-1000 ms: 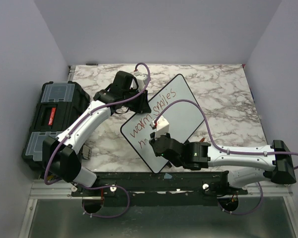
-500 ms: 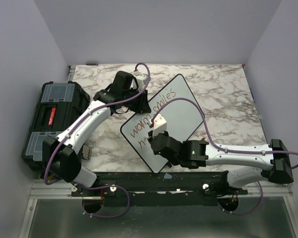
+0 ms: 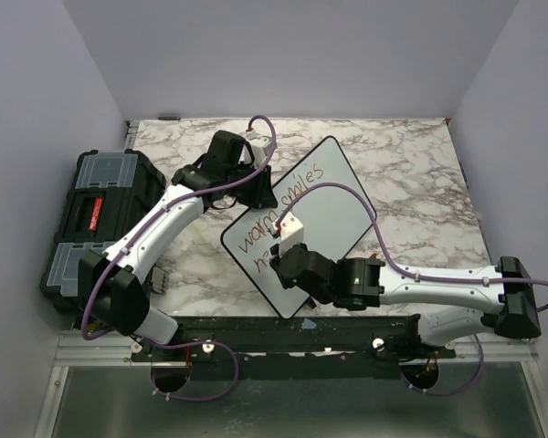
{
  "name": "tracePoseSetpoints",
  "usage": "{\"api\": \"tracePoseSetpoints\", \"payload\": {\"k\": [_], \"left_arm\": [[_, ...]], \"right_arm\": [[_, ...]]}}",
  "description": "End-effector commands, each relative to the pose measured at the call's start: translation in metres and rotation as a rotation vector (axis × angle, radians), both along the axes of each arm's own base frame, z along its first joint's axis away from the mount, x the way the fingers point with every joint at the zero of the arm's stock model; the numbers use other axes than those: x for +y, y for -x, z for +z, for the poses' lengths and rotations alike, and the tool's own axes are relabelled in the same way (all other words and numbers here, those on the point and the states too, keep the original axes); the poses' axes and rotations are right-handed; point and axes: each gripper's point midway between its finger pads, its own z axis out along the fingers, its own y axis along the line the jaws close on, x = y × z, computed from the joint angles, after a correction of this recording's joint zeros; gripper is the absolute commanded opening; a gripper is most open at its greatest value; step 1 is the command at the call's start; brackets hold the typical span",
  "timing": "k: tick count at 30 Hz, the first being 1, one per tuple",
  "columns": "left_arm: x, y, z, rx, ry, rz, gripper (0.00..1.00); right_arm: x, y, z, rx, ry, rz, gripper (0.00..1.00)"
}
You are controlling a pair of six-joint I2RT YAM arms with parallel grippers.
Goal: Write a sentence on the whiteboard
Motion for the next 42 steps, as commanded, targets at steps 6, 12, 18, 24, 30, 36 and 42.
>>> {"api": "tracePoseSetpoints", "payload": {"k": [6,12,18,24,30,36,42], "left_arm": [[0.014,-0.003,-0.017,-0.025,-0.109,0.007,0.00],[0.014,-0.003,-0.016,-0.027,-0.107,0.007,0.00],[0.014,-0.002,-0.017,-0.025,-0.108,0.006,0.00],[0.014,-0.002,-0.016,-0.026,-0.107,0.005,0.00],[0.014,-0.002,-0.017,-0.024,-0.108,0.005,0.00],[0.014,-0.002,-0.015,-0.029,-0.106,0.006,0.00],[0.014,-0.002,-0.014,-0.032,-0.104,0.006,0.00]], "right_arm": [[-0.003,0.011,-0.026,0.072,0.029,0.029,0.01],[-0.017,0.005,-0.037,0.072,0.069,-0.042,0.01],[-0.029,0.002,-0.041,0.069,0.086,-0.101,0.01],[-0.033,0.000,-0.038,0.064,0.083,-0.123,0.01],[-0.032,-0.002,-0.031,0.055,0.080,-0.129,0.01],[-0.032,-0.002,-0.019,0.050,0.047,-0.127,0.01],[-0.033,-0.008,-0.009,0.028,0.005,-0.165,0.01]]}}
